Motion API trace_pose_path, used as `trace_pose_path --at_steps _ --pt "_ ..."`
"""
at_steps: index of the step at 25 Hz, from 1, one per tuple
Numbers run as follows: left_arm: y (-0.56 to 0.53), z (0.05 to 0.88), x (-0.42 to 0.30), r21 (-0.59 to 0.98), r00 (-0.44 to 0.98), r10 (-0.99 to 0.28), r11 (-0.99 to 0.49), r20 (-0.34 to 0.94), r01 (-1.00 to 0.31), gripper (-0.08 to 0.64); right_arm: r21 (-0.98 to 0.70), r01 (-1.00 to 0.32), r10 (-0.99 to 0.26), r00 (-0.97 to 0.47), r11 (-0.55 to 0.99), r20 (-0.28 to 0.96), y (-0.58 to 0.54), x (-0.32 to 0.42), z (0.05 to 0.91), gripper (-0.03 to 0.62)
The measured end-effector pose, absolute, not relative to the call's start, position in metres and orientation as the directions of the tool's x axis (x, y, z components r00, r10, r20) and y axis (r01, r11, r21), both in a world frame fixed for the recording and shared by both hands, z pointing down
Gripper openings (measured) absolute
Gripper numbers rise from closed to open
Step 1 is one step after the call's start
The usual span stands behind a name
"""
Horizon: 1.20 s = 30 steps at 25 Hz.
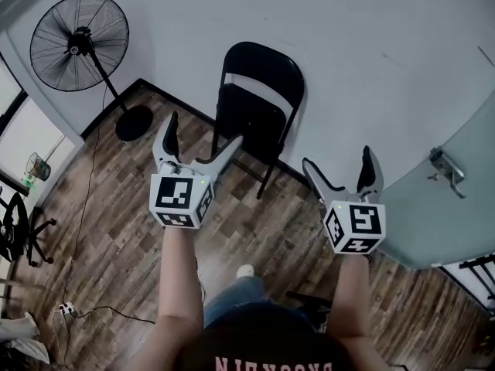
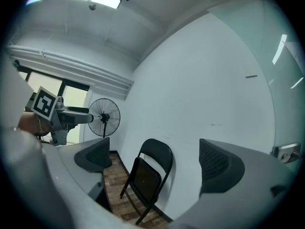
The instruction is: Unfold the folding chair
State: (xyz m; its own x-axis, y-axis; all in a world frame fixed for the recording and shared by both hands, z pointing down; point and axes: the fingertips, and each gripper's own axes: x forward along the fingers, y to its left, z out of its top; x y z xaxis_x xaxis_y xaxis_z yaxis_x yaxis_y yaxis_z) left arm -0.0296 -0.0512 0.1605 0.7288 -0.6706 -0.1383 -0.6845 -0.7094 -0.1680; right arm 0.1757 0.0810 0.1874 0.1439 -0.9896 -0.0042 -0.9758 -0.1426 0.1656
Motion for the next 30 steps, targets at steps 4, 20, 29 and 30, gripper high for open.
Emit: trace_pose_path --at_steps 4,20,29,30 --pt "-0.09 0.167 -0.022 -0.15 0.736 -0.664 -0.721 -0.131 -0.677 0.569 0.174 -0.974 -0.989 0.148 -0.147 -0.005 0.045 0.178 0.189 0.569" --pt "-0.177 0.225 0.017 -0.067 0.707 -0.706 -0.705 -0.026 -0.706 0.569 0.143 -0.985 -0.991 0.11 -0.097 0.08 -0.05 0.237 0.234 0.569" --pt "-0.256 0.26 0.077 0.007 0.661 -0.748 -0.662 0.059 -0.75 0.569 0.097 -0.995 -0.99 0.05 -0.038 0.129 -0.144 0.308 0.27 0.569" --pt "-0.266 0.265 0.087 0.017 0.658 -0.75 -0.658 0.073 -0.753 0.569 0.092 -0.995 -0.99 0.042 -0.03 0.137 -0.156 0.317 0.275 0.569"
